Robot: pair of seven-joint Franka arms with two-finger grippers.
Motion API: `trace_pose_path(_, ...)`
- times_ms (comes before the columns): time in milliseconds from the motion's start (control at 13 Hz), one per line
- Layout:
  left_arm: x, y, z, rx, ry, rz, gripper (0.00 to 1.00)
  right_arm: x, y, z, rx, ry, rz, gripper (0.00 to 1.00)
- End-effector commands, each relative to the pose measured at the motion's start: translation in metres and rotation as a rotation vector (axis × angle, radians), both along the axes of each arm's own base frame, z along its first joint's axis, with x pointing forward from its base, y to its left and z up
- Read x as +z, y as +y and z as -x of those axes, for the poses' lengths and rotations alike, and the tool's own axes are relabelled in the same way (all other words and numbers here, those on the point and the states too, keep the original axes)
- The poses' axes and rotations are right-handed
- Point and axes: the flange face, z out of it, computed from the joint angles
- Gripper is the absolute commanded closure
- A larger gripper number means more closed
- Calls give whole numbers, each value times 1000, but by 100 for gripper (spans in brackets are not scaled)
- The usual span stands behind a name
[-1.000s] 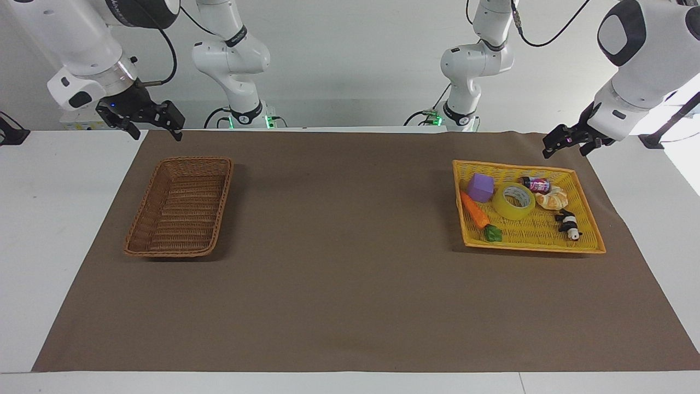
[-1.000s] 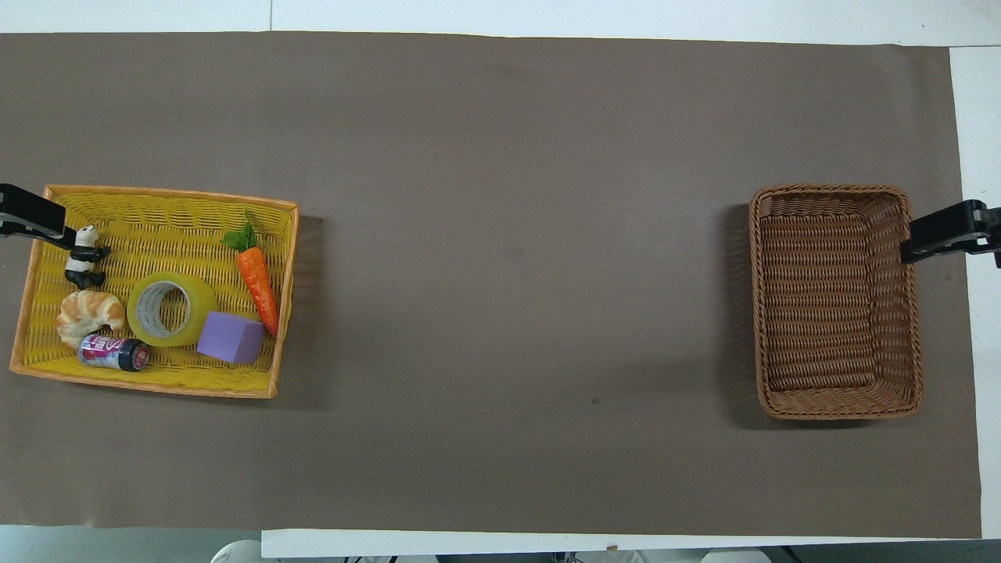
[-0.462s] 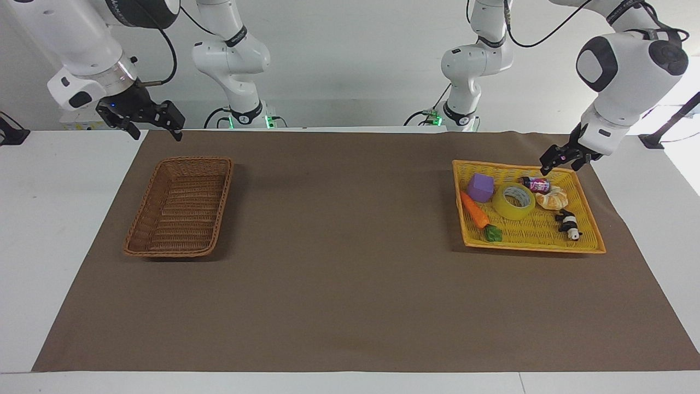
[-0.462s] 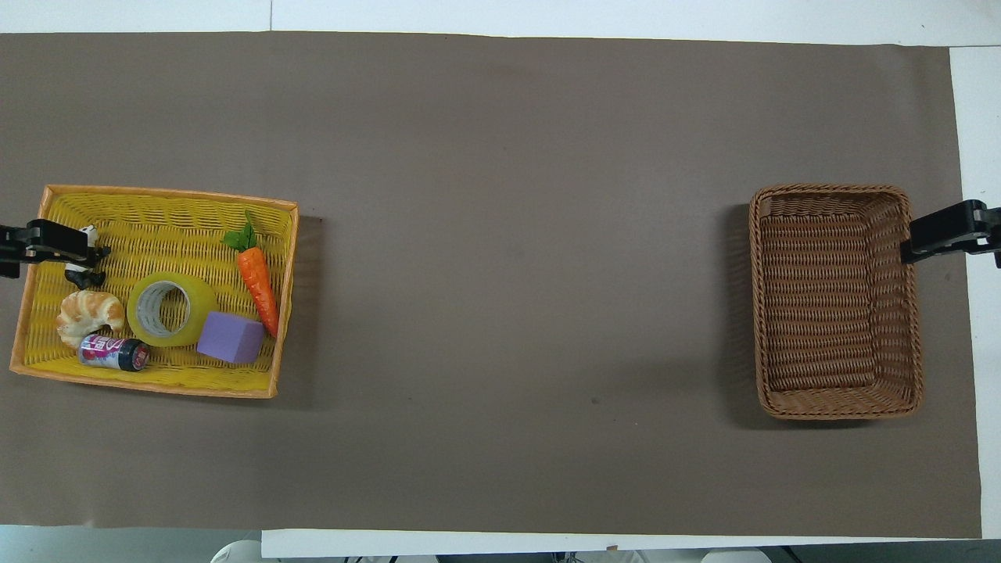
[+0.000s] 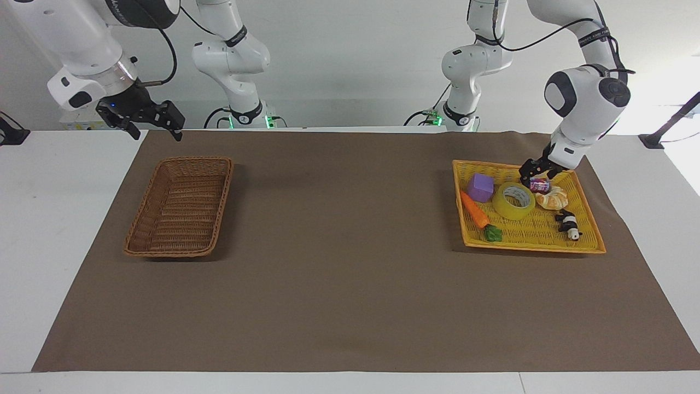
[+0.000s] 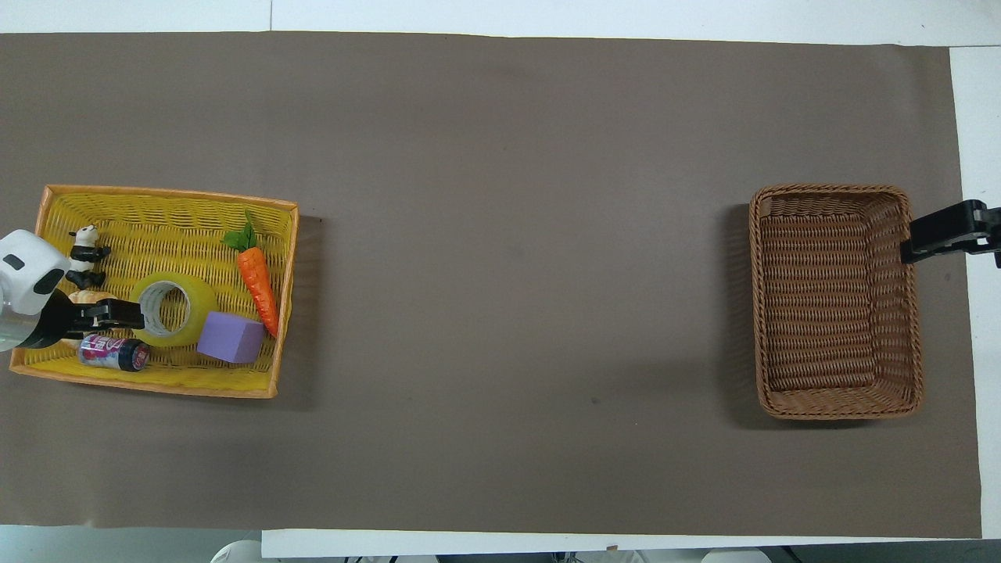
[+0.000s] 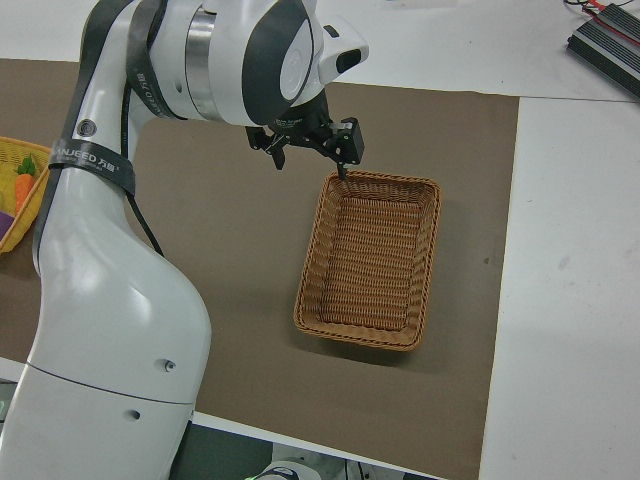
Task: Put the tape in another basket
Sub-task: 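Lower the left gripper and grasp the yellow tape roll's rim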
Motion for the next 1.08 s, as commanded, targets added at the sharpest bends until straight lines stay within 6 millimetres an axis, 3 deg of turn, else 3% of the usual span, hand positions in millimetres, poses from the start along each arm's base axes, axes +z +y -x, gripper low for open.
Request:
trace_pose_path(0,-17,0,-4,-22,-21,5,20,0,-2,6,24,-10,1,0)
trace_pose_path(231,-34,-5,-12,-42,-29,8,30,0,-2,6,24,-10,1,0)
trace_pose_path(462,-49,-7,-20,-72,-51,10,31,0,-2,6,24,-10,1,0)
trace_pose_path(692,-52,-7,-20,-110,-53,12,41,0,-2,6,24,-10,1,0)
trace_pose_path(1000,-67,-8,-19,-129,-34,19,43,0,-2,6,24,-10,1,0)
